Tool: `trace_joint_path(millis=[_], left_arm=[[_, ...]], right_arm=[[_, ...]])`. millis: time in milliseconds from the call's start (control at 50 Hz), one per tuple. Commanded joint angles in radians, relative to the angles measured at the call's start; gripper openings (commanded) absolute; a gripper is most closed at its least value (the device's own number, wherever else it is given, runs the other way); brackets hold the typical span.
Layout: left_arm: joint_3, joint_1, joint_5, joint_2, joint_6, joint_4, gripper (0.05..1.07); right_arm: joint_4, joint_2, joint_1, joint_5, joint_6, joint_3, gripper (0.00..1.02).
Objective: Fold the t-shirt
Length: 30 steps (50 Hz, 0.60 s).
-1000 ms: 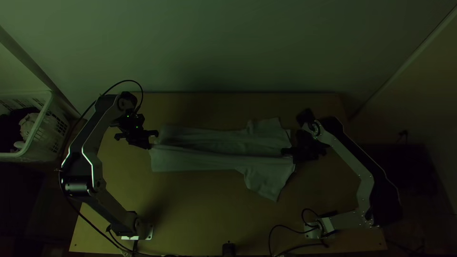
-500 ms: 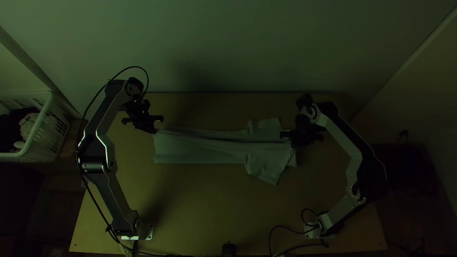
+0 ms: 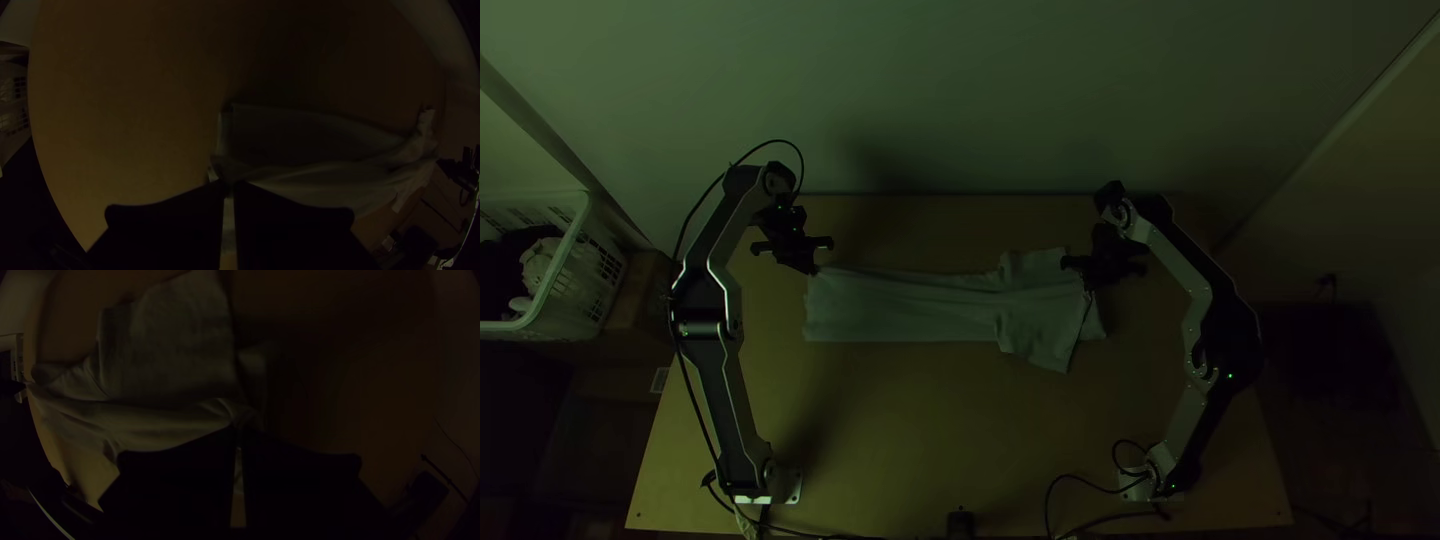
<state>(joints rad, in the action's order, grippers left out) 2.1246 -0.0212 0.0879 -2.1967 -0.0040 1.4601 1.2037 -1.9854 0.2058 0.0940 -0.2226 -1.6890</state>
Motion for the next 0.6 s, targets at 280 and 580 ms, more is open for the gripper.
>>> trace_joint_path(millis=[280,580], left_arm=[[0.044,-0.006,-0.011,-0.100,-0.031,0.017,0.14],[0.032,-0.016,-0.011,-0.092,-0.037,0.014,1.03]], right_arm=[[-0.072,-0.122,-0.019,-0.011,-0.001,-0.044,0.03],[-0.092,-0.130,-0.020,-0.037,0.039,-0.044,0.12]])
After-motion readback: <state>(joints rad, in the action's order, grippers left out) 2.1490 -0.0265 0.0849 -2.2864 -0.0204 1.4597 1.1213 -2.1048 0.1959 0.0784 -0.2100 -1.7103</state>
